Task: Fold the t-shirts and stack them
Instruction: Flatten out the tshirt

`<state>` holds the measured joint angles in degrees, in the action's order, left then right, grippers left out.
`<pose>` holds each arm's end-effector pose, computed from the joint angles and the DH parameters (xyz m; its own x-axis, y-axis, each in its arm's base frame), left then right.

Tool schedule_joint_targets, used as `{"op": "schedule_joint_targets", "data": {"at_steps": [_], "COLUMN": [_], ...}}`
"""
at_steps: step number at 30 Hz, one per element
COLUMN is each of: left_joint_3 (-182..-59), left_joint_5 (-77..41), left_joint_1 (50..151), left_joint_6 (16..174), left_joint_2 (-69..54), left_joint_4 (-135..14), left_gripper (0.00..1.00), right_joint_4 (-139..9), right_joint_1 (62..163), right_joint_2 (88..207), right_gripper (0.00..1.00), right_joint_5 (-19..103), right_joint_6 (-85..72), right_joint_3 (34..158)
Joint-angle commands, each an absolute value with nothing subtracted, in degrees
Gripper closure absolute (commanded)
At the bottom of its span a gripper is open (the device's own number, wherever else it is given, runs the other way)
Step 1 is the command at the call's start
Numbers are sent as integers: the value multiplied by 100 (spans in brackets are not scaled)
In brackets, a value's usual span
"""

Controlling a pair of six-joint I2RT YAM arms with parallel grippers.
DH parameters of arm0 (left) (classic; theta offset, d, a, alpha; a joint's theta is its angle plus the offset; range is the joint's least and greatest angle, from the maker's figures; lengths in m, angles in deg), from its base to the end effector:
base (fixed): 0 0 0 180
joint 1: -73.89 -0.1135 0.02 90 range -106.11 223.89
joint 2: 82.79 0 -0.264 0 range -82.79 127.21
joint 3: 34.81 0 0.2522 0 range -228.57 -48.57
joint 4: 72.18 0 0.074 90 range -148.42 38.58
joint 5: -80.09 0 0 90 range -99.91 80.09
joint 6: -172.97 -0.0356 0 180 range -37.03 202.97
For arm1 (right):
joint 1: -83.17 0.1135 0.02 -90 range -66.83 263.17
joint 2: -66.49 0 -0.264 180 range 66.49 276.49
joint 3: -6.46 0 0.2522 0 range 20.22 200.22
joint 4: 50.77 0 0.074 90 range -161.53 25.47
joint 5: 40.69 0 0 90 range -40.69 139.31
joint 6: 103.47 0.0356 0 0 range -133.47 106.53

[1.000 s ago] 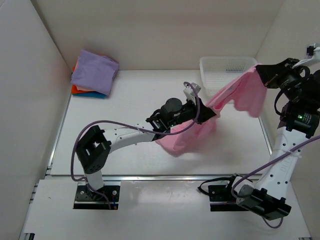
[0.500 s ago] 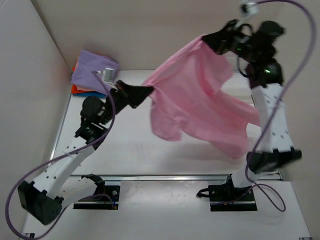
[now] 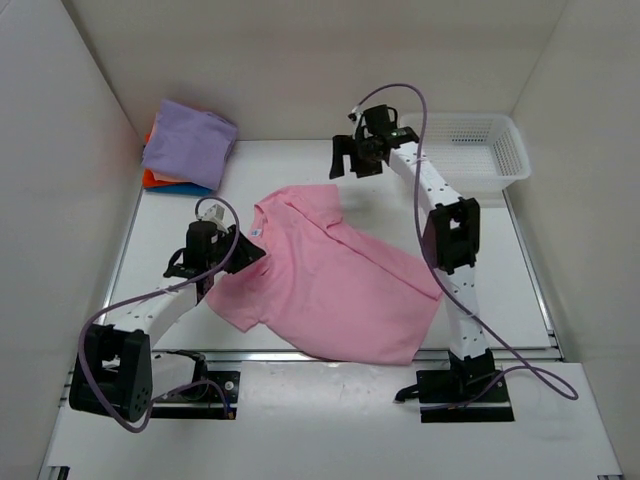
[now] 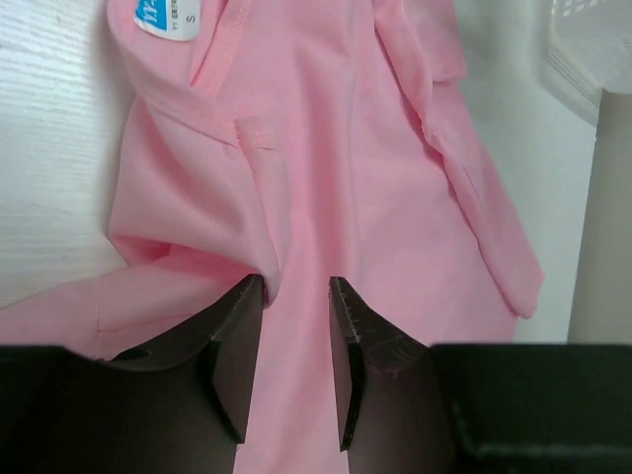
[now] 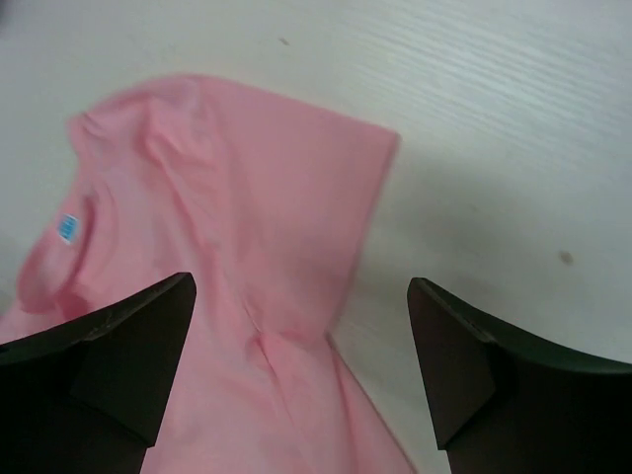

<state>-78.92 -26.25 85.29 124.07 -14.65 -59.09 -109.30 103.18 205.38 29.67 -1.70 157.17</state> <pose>0.2316 -0.0569 0.1905 -0.7150 -0.4993 -0.4893 -0.0802 0.7539 -0.6521 0.5028 0.1958 0.2605 -0.7795 -0.0794 -0.6214 -0.3880 0.8400 0.3794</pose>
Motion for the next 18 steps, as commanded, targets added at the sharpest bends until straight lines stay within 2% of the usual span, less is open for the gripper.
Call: {"op": "schedule_joint_targets", "data": {"at_steps": [1, 3, 5, 8, 12, 13, 15, 17, 18], "left_joint_3": [-7969, -8135, -8337, -9134, -10007, -10095, -9991, -9920, -9981], "left_joint_5": [-2266, -2230, -2152, -1967, -1660, -1676, -1790, -1721, -1685], "left_joint_1": [8584, 8689, 8804, 9287, 9805, 9815, 9710, 9683, 9683], "left_joint_6": [12112, 11962, 11787, 11121, 10521, 10556, 10766, 10881, 10864], "left_joint_2": [-1811, -1758, -1671, -1136, -379, -291, -238, -37, 8], "left_joint_4": [-5992, -5877, -5842, -5281, -4814, -4901, -5207, -5332, -5315], "left_gripper": [56, 56, 57, 58, 50, 49, 51, 52, 53], "right_joint_4": [-10883, -10672, -9955, -9241, -8810, -8713, -8467, -8361, -8282], "right_joint_1": [10198, 10093, 9979, 9803, 9802, 9794, 9881, 9829, 9803], "right_joint_2": [18562, 17928, 17172, 15794, 14869, 14571, 14218, 13980, 13953], "right_gripper": [14, 15, 17, 16, 15, 16, 20, 28, 36], "right_joint_5": [3735, 3762, 3597, 3350, 3358, 3314, 3261, 3052, 2963], "right_joint_6": [-661, -679, -583, -258, 32, 181, 331, 585, 673], "right_joint_3": [15036, 13962, 12043, 9984, 7934, 7746, 6922, 6420, 6208]}}
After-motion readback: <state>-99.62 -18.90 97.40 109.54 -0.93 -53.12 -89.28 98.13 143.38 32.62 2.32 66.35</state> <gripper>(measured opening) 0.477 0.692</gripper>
